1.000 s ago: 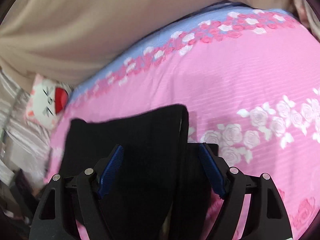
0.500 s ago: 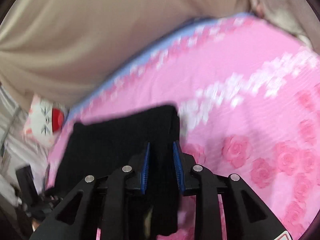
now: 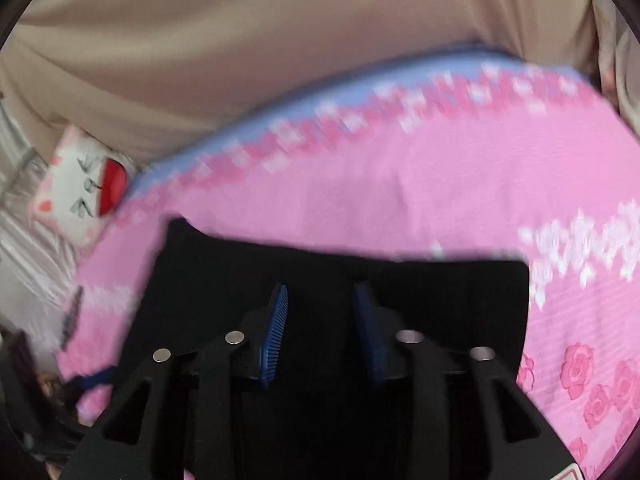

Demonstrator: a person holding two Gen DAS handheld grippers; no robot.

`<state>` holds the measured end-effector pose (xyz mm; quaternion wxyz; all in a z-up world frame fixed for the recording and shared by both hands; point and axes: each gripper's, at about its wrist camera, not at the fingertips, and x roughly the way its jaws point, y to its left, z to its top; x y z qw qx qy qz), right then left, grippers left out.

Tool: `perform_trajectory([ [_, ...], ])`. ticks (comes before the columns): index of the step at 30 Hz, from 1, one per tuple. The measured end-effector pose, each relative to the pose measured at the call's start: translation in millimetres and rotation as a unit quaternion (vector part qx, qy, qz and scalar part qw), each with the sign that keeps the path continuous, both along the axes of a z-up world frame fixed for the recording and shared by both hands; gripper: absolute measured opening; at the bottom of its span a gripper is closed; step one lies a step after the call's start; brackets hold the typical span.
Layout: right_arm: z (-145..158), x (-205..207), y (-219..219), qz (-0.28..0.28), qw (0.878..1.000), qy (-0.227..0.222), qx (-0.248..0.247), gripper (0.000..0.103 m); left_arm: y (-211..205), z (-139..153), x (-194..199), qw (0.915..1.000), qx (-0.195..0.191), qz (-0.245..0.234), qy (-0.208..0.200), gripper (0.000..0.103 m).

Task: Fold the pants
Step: 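Press the folded pants bundle flat with the right gripper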

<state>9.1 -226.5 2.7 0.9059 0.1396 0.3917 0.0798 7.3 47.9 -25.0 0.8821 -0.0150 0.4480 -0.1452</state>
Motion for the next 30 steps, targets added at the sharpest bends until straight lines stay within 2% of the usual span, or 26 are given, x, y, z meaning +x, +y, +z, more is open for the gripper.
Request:
perform_trajectory([
  [3,8,11,52,0.088,0.996,0.002,0.004,0.039,6,4,-3,0.9999,-0.006,0.006,-0.006,0.098],
  [6,-18,45,108,0.136,0.990,0.029,-0.023,0.040,8,6,-6,0.9998,-0.016,0.006,-0.006,0.098],
  [10,-62,95,150,0.135,0.987,0.032,-0.086,0.044,11,9,-11,0.9998,-0.011,0.008,-0.012,0.098],
  [12,-54,99,152,0.131,0.988,0.029,-0.076,0.047,14,9,-14,0.9998,-0.012,0.012,-0.013,0.098],
  [15,-37,80,133,0.127,0.991,0.010,-0.046,0.045,16,11,-14,0.9998,-0.008,0.014,-0.014,0.098],
  [17,-10,37,101,0.108,0.993,-0.037,-0.021,0.045,18,16,-17,0.9997,-0.005,0.012,-0.023,0.098],
  [19,0,10,64,0.075,0.996,-0.050,-0.016,0.049,19,21,-18,0.9994,-0.003,0.013,-0.033,0.098],
  [22,-19,1,1,-0.001,0.998,-0.001,-0.063,0.049,7,24,-13,0.9992,-0.011,0.004,-0.037,0.098],
  [23,-28,2,-20,-0.019,0.998,0.018,-0.061,0.026,-1,24,-9,0.9992,-0.012,-0.003,-0.037,0.098],
  [24,-32,-3,-47,-0.037,0.999,0.024,-0.014,0.007,-11,23,-6,0.9993,-0.009,-0.009,-0.036,0.098],
  [25,-28,-12,-61,-0.050,0.998,0.018,0.024,0.000,-23,23,-3,0.9992,-0.004,-0.015,-0.036,0.098],
  [26,-20,-24,-70,-0.063,0.997,0.003,0.039,0.012,-30,23,-2,0.9991,-0.002,-0.018,-0.038,0.098],
  [28,1,-52,-69,-0.070,0.997,-0.034,0.011,0.015,-44,23,-2,0.9989,0.006,-0.025,-0.038,0.098],
  [30,7,-74,-64,-0.036,0.998,-0.040,0.025,0.015,-53,21,-3,0.9989,0.009,-0.028,-0.036,0.098],
])
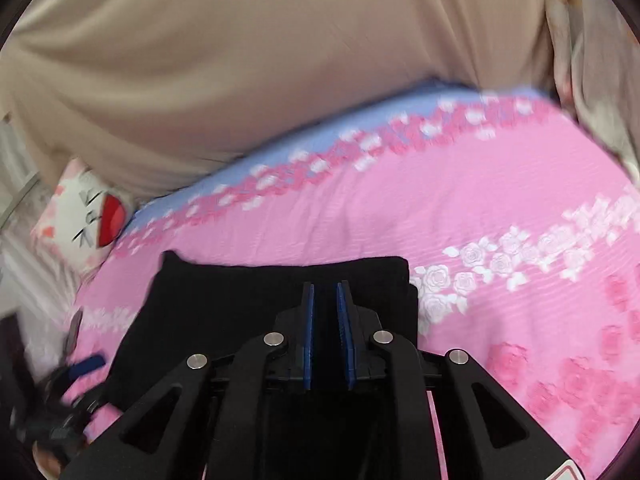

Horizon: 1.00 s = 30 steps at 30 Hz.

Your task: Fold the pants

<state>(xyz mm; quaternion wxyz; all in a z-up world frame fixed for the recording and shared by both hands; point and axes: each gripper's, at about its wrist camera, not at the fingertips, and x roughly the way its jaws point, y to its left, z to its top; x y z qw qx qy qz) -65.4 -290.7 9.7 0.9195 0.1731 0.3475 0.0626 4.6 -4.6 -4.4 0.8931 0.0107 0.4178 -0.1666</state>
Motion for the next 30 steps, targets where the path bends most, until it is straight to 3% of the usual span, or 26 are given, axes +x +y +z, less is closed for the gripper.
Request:
perform_trajectory([
  [2,-13,-2,1,0.017,0.999,0.027,-0.013,0.023,-9,-7,0,0.9999,0.014,0.000,0.003,0.098],
  [4,-35,-2,-10,-0.029,0.996,0.064,-0.060,0.024,-17,-11,0,0.9992,0.039,0.005,-0.004,0.098],
  [5,-38,-8,-18,-0.044,0.996,0.064,-0.047,0.030,-22,-12,-1,0.9985,0.053,0.007,-0.007,0.098],
  [7,-28,-33,-29,-0.044,0.998,0.031,-0.009,0.030,-28,-7,-7,0.9980,0.061,-0.004,-0.014,0.098],
  [11,-14,-82,-24,-0.026,0.998,0.003,-0.052,0.045,-38,9,-26,0.9975,0.041,-0.046,-0.033,0.098],
  [14,-24,-100,-13,-0.002,0.998,0.012,-0.061,0.046,-66,9,-37,0.9931,0.047,-0.098,-0.043,0.098],
  [19,-49,-109,-9,-0.001,0.999,0.026,-0.045,0.046,-121,-17,-41,0.9818,0.089,-0.160,-0.049,0.098],
  [22,-53,-114,-16,-0.010,0.999,0.024,-0.024,0.047,-137,-27,-32,0.9816,0.080,-0.170,-0.036,0.094],
  [24,-54,-118,-21,-0.016,0.999,0.020,-0.019,0.056,-140,-31,-24,0.9820,0.060,-0.178,-0.016,0.084],
  [27,-54,-121,-28,-0.022,1.000,0.015,-0.009,0.056,-146,-34,-16,0.9810,0.057,-0.186,-0.002,0.084],
  [30,-55,-123,-33,-0.027,1.000,0.015,-0.001,0.056,-154,-31,-30,0.9682,0.088,-0.234,-0.014,0.088],
])
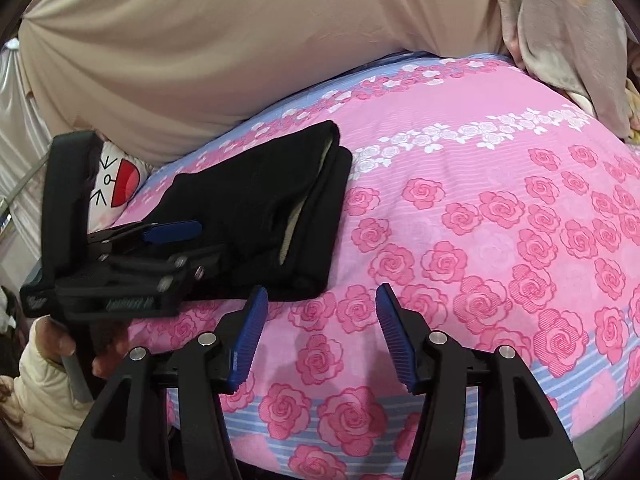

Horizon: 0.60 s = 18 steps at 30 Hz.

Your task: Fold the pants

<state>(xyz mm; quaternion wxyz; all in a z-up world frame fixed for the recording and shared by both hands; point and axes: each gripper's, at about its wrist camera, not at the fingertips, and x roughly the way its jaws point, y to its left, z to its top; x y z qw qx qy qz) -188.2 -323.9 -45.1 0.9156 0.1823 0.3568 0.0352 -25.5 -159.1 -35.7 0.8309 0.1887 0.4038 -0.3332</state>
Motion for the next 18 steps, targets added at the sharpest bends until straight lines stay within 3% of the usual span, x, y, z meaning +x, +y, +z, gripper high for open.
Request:
perform_trajectory([
  [2,-1,0,-2,0.000,1.000,-0.002,0.007,0.056,-4,2,-11,0.9996,0.009,-0.016,-0.021,0.091],
  [4,-1,0,-1,0.001,1.000,-0.003,0.009,0.056,-8,0,-12,0.9995,0.007,-0.022,-0.020,0.083],
  [5,-1,0,0,0.000,1.000,-0.003,0.009,0.056,-9,-1,-9,0.9997,0.003,-0.021,-0.011,0.056],
  [7,-1,-1,-1,-0.003,1.000,-0.004,0.010,0.063,-7,4,0,0.9999,-0.014,-0.007,-0.007,0.029],
  [8,0,-2,-1,-0.006,1.000,-0.006,0.009,0.068,-1,10,12,0.9987,-0.047,-0.001,0.021,0.011],
  [11,4,-4,-2,-0.005,1.000,-0.014,0.011,0.068,14,26,36,0.9942,-0.093,0.027,0.045,0.007],
  [18,26,23,19,0.056,0.997,-0.046,0.012,0.068,42,82,35,0.9876,-0.148,0.050,-0.017,0.007],
])
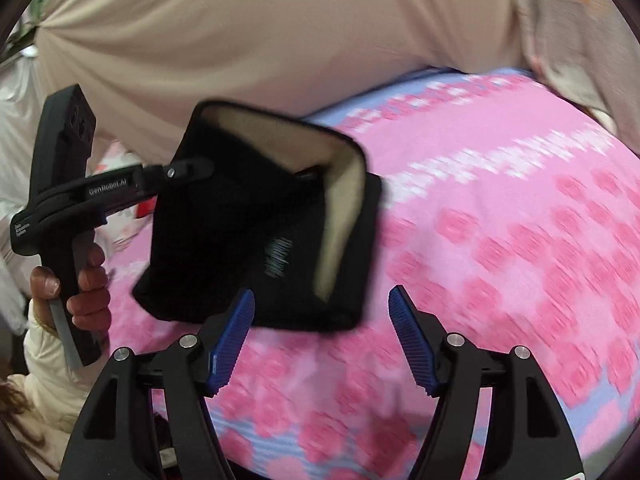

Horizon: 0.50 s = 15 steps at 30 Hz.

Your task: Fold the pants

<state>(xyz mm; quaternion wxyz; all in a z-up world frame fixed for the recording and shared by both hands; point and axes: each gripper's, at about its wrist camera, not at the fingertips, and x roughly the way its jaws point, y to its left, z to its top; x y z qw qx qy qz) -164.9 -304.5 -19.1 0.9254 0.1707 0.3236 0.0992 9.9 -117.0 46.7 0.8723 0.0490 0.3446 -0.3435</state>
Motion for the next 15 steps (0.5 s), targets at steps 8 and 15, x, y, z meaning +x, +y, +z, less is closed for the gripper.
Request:
perform_trajectory([
  [8,-9,102,15,0.039,0.996,0.067,-0.043,0.068,1,0,4,0.9999,0.003,0.012,0.002,0.007],
  [15,-16,124,24,0.092,0.993,0.078,0.018,0.022,1,-2,3,0.9999,0.008,0.010,-0.002,0.008],
])
